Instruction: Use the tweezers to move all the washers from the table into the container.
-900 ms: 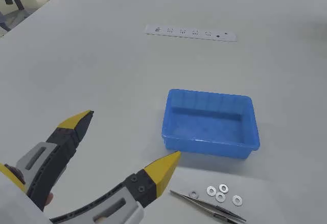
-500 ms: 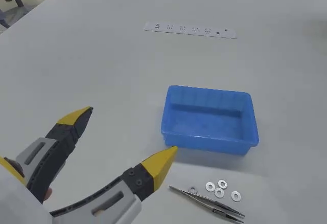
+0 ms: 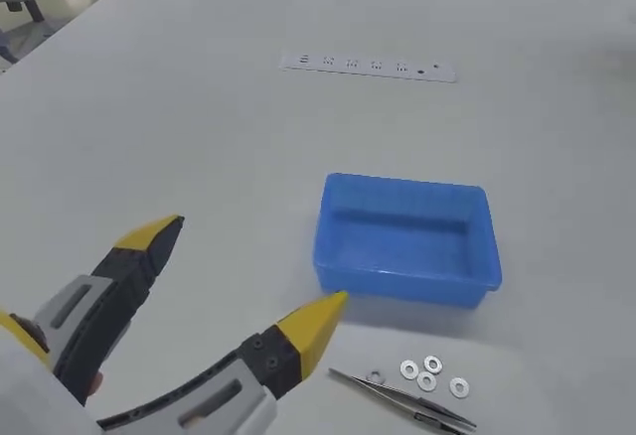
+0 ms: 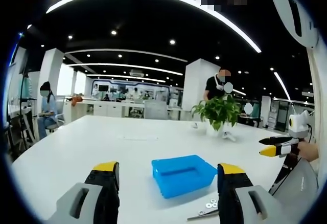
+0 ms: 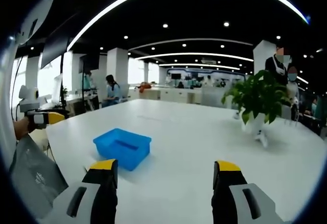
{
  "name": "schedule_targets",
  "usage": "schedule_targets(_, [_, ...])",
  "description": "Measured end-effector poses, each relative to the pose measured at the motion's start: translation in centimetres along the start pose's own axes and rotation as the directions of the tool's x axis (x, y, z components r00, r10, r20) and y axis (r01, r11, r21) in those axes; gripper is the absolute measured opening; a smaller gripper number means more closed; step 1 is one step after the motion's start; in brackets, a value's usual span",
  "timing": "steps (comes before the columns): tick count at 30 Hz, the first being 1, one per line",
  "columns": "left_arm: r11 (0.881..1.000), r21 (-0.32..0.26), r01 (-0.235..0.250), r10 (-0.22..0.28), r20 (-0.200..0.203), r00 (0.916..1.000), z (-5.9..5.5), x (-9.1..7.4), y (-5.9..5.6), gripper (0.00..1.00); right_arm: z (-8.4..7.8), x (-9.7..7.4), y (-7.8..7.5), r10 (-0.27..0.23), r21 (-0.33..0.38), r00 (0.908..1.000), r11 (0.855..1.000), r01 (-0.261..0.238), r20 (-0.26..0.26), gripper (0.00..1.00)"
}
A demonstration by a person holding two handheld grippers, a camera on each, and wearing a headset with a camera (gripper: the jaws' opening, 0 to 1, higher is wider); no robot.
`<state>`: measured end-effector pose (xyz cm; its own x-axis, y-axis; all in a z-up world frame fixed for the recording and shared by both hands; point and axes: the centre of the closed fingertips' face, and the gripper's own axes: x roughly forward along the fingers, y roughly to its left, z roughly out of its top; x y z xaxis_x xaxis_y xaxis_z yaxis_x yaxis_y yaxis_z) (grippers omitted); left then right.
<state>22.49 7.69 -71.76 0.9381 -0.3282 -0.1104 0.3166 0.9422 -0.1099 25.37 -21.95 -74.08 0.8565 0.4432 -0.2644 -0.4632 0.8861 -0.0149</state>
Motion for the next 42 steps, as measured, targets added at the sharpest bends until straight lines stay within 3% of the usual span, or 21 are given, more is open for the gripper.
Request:
schedule_targets(8, [1.0, -0.027, -0.002, 0.003, 0.012, 0.9999, -0.1, -0.2, 0.8, 0.77, 0.1, -0.1, -0.3, -0.018, -0.024, 0.9998, 1.0, 0.018, 0.007, 0.77])
schedule_targets(12, [0.999, -0.036, -0.006, 0.006, -0.003, 1.0, -0.5, -0.4, 1.5, 0.76, 0.2, -0.1, -0.3, -0.009, -0.009, 0.9999, 1.0, 0.009, 0.01, 0.78])
schedule_targets(14, [1.0, -0.022, -0.003, 0.002, -0.027, 0.9996, -0.8, -0.6, 1.6, 0.67, 0.3, 0.0, -0.4, -0.016, -0.011, 0.9999, 1.0, 0.016, 0.005, 0.8])
schedule_targets(16, [1.0, -0.018, 0.003, -0.004, -0.026, 0.9996, -0.7, -0.8, 1.7, 0.61, 0.4, -0.1, -0.4, -0.021, -0.011, 0.9998, 1.0, 0.021, 0.005, 0.8])
schedule_targets(18, [0.999, -0.044, 0.004, -0.004, 0.002, 1.0, -0.3, -0.8, 1.8, 0.65, 0.8, -0.1, -0.6, -0.026, 0.008, 0.9995, 1.0, 0.026, 0.018, 0.8])
schedule_targets(24, [0.997, -0.075, -0.011, 0.012, 0.007, 0.9999, 0.0, -0.7, 1.8, 0.69, 1.5, -0.4, -1.8, -0.059, 0.092, 0.9971, 0.994, 0.054, 0.048, 0.8])
schedule_targets(27, [0.996, -0.091, -0.015, 0.015, 0.006, 0.9999, 0.1, -0.7, 1.9, 0.71, 2.3, -0.5, -2.4, -0.081, 0.136, 0.993, 0.988, 0.069, 0.086, 0.8])
schedule_targets(35, [0.991, -0.13, 0.0, -0.001, -0.009, 1.0, 0.4, -0.6, 1.8, 0.71, 3.2, 0.1, -1.7, -0.06, 0.074, 0.9968, 0.996, 0.056, 0.053, 0.74])
schedule_targets(36, [0.992, -0.127, 0.018, -0.022, -0.032, 0.9993, 0.1, -0.4, 1.6, 0.7, 3.3, 0.2, -1.6, -0.055, 0.072, 0.9973, 0.996, 0.051, 0.049, 0.73])
schedule_targets(39, [0.994, -0.089, 0.069, -0.081, -0.131, 0.9881, -1.2, -0.1, 1.2, 0.67, 2.7, 0.7, -0.4, 0.001, 0.021, 1.0, 1.0, -0.001, -0.008, 0.68])
schedule_targets(41, [0.985, -0.11, 0.131, -0.151, -0.197, 0.9687, -2.3, 0.2, 0.6, 0.63, 1.8, 1.2, 0.7, 0.046, -0.029, 0.9968, 0.998, -0.048, -0.065, 0.61])
schedule_targets(42, [0.975, -0.123, 0.187, -0.211, -0.23, 0.95, -3.0, 0.4, 0.0, 0.6, 1.4, 1.6, 1.6, 0.078, -0.051, 0.9927, 0.995, -0.083, -0.092, 0.57])
